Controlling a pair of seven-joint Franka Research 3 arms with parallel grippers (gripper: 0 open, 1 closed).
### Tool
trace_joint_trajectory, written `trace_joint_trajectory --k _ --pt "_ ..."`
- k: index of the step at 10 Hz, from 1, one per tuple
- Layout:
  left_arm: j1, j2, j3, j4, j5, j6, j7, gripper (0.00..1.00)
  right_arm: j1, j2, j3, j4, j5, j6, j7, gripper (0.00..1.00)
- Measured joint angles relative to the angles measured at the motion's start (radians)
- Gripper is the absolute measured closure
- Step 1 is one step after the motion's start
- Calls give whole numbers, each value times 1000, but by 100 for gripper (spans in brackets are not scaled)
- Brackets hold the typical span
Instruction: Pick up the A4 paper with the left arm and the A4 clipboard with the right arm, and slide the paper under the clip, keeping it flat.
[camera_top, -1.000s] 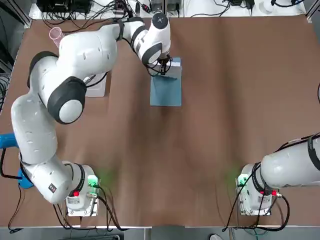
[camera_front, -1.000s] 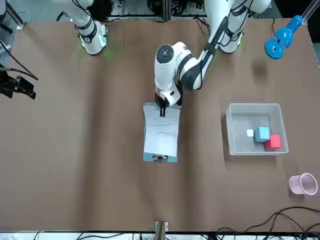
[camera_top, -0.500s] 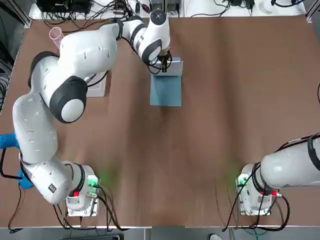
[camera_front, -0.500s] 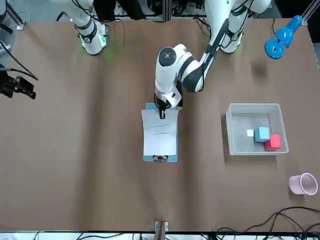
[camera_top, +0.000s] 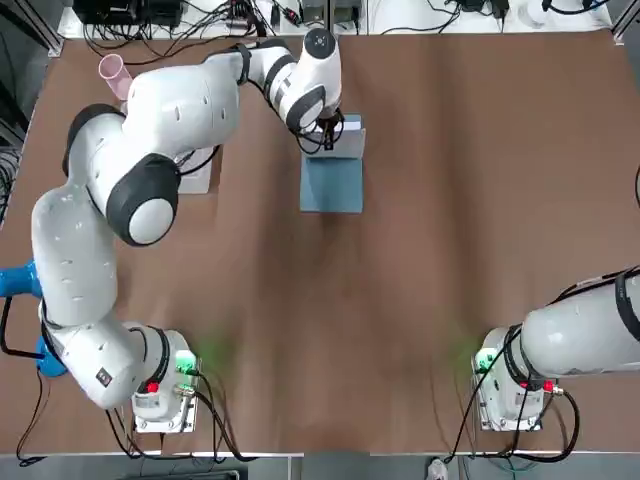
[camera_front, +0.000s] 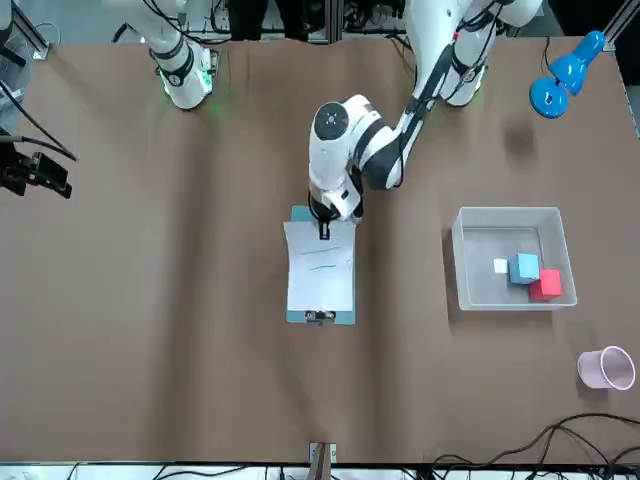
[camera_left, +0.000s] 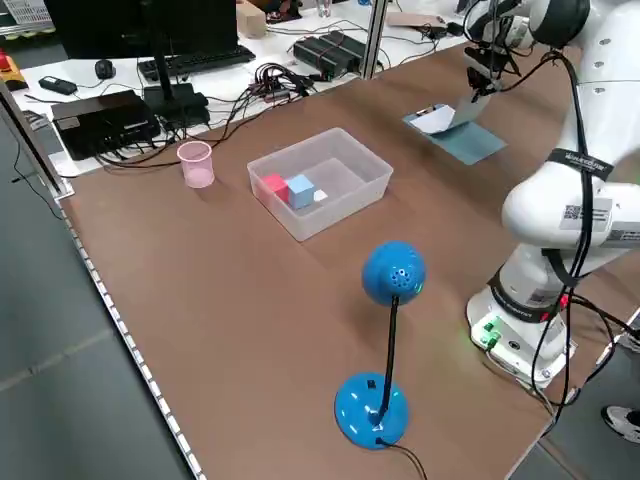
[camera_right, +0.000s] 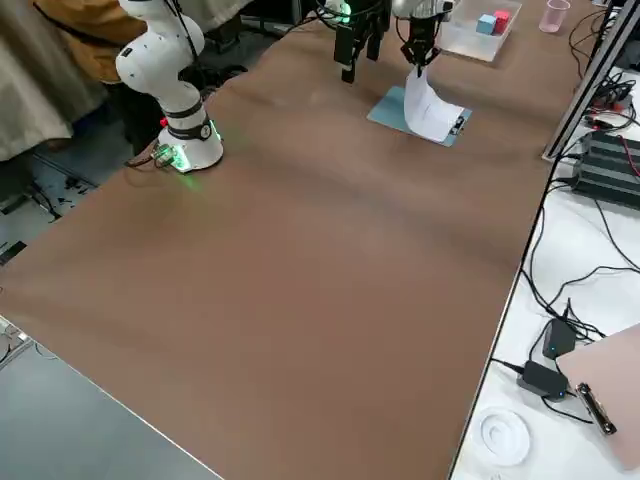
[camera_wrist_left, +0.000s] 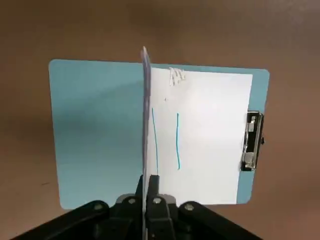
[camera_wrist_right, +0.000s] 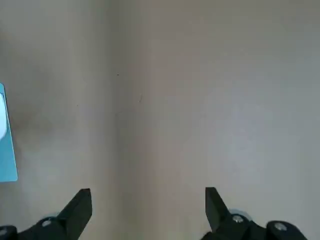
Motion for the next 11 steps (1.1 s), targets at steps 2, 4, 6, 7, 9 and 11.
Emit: trace_joint_trajectory --k 2,4,6,7,9,11 --pt "-1 0 0 6 4 0 4 84 0 0 0 0 0 0 0 0" --pt "-1 0 0 11 4 0 4 54 0 0 0 0 0 1 0 0" --pt "-1 -1 1 14 4 1 10 26 0 0 -1 0 0 1 1 0" --pt "-1 -6 1 19 5 1 27 11 0 0 -1 0 0 1 1 0" --pt "-2 -41 1 27 6 -31 82 0 0 0 -1 0 0 1 1 0" --pt "1 -116 2 36 6 -112 150 0 0 0 -1 0 0 1 1 0"
